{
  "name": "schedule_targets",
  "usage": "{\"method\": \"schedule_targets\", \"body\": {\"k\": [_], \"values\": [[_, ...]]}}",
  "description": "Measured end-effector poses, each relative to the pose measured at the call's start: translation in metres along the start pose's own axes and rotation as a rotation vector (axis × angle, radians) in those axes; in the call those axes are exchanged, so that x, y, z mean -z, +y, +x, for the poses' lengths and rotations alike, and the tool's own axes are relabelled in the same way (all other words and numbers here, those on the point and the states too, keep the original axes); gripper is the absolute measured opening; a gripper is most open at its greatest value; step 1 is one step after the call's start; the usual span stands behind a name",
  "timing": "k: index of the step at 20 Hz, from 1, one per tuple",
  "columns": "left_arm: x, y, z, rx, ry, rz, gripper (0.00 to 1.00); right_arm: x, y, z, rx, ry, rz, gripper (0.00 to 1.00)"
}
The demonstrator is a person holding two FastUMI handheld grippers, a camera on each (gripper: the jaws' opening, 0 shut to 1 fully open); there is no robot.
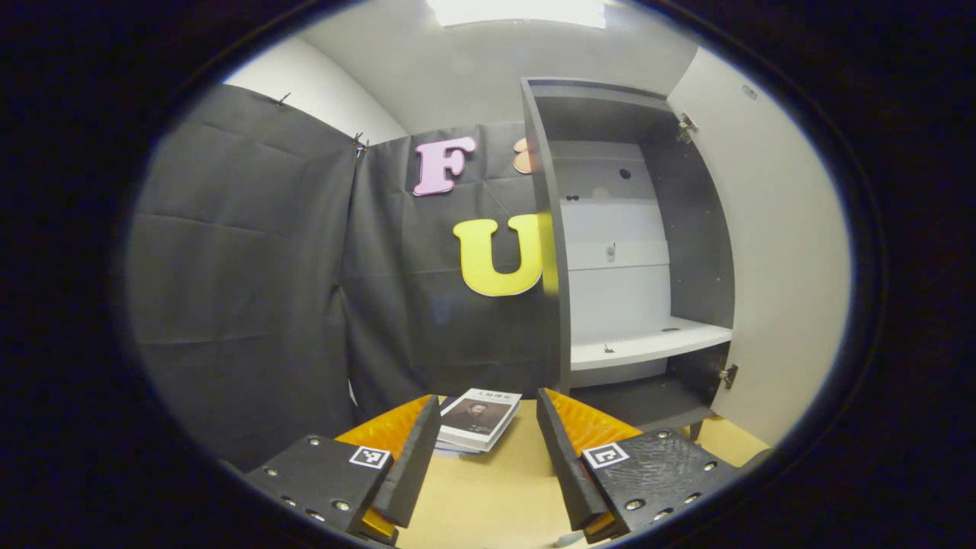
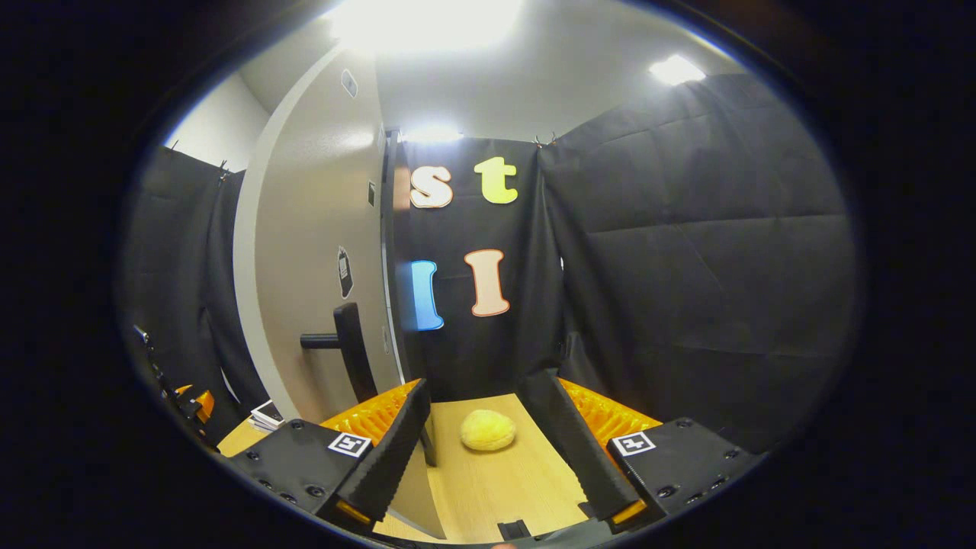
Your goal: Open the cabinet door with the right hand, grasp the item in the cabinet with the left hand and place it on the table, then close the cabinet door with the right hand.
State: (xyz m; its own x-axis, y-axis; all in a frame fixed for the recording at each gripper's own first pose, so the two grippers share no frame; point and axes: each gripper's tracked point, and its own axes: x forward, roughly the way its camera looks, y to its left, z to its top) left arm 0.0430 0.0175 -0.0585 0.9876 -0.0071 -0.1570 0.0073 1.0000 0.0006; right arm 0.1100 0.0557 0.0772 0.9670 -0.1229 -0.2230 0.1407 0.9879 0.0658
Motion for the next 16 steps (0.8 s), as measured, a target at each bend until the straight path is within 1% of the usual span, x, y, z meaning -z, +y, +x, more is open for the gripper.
{"method": "schedule_targets", "body": {"k": [2, 3, 4, 5, 6, 7, 9, 10, 11, 12, 13, 15, 16], "values": [[0.001, 0.004, -0.001, 0.022, -0.007, -0.007, 0.75, -0.002, 0.001, -0.003, 0.031, -0.014, -0.002, 0.92], [0.004, 0.007, 0.0, 0.027, -0.006, -0.007, 0.76, -0.001, 0.002, -0.004, 0.047, -0.02, -0.005, 0.96], [0.006, 0.011, -0.001, 0.032, -0.006, -0.01, 0.75, -0.001, 0.004, -0.005, 0.06, -0.024, -0.01, 0.92], [0.009, 0.015, 0.0, 0.037, -0.001, -0.015, 0.75, -0.001, 0.006, -0.004, 0.068, -0.026, -0.02, 0.96], [0.012, 0.019, 0.001, 0.042, 0.004, -0.02, 0.75, -0.001, 0.009, -0.003, 0.072, -0.024, -0.029, 0.96], [0.015, 0.023, 0.002, 0.043, 0.009, -0.024, 0.76, 0.0, 0.012, -0.003, 0.07, -0.023, -0.034, 0.92], [0.018, 0.032, 0.006, 0.044, 0.012, -0.034, 0.77, -0.001, 0.028, -0.01, 0.051, -0.019, -0.038, 0.92], [0.019, 0.036, 0.008, 0.043, 0.011, -0.04, 0.75, 0.0, 0.037, -0.015, 0.038, -0.017, -0.037, 0.92], [0.019, 0.038, 0.011, 0.048, 0.011, -0.046, 0.76, 0.002, 0.045, -0.019, 0.022, -0.015, -0.037, 0.92], [0.022, 0.041, 0.012, 0.048, 0.014, -0.051, 0.76, 0.002, 0.053, -0.021, 0.006, -0.013, -0.038, 0.96], [0.024, 0.044, 0.014, 0.049, 0.018, -0.053, 0.76, 0.002, 0.061, -0.021, -0.008, -0.011, -0.039, 0.96], [0.027, 0.05, 0.017, 0.053, 0.02, -0.056, 0.76, 0.004, 0.075, -0.022, -0.035, -0.008, -0.037, 0.96], [0.029, 0.051, 0.017, 0.058, 0.024, -0.056, 0.75, 0.005, 0.081, -0.021, -0.046, -0.007, -0.035, 0.92]]}}
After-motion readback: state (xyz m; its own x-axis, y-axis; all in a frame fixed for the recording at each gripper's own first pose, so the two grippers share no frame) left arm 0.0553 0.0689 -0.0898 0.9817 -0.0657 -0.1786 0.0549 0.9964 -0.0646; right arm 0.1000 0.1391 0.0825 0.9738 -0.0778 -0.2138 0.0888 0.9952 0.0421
